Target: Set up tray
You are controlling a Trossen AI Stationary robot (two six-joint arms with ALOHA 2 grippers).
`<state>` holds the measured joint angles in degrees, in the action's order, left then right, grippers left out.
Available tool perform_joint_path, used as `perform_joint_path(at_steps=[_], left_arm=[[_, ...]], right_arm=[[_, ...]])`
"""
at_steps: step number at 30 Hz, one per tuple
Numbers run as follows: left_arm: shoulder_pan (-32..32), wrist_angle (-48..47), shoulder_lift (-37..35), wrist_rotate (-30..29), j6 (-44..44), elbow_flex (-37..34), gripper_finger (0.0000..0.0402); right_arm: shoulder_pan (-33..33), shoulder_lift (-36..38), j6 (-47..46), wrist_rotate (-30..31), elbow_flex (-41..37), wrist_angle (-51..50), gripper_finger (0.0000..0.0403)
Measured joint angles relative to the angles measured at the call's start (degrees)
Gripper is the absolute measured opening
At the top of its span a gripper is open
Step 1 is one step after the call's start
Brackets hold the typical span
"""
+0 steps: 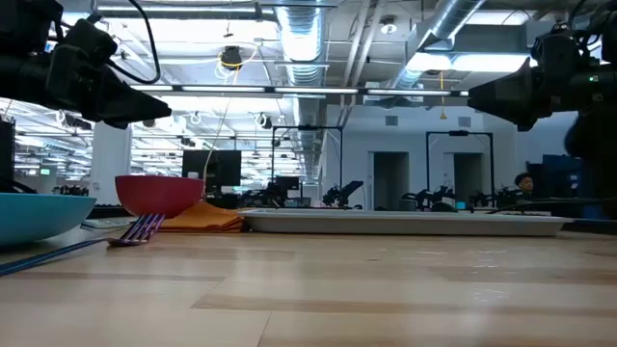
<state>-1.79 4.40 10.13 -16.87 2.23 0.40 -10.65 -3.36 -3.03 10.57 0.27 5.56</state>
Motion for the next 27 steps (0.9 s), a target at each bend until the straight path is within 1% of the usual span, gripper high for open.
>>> perform_joint_path(at_steps=[27], left_arm=[[0.0, 0.0, 0.0, 0.0, 0.2, 0.0, 0.0108]], right_arm=[[0.0, 0.0, 0.0, 0.0, 0.0, 0.0, 0.0154]])
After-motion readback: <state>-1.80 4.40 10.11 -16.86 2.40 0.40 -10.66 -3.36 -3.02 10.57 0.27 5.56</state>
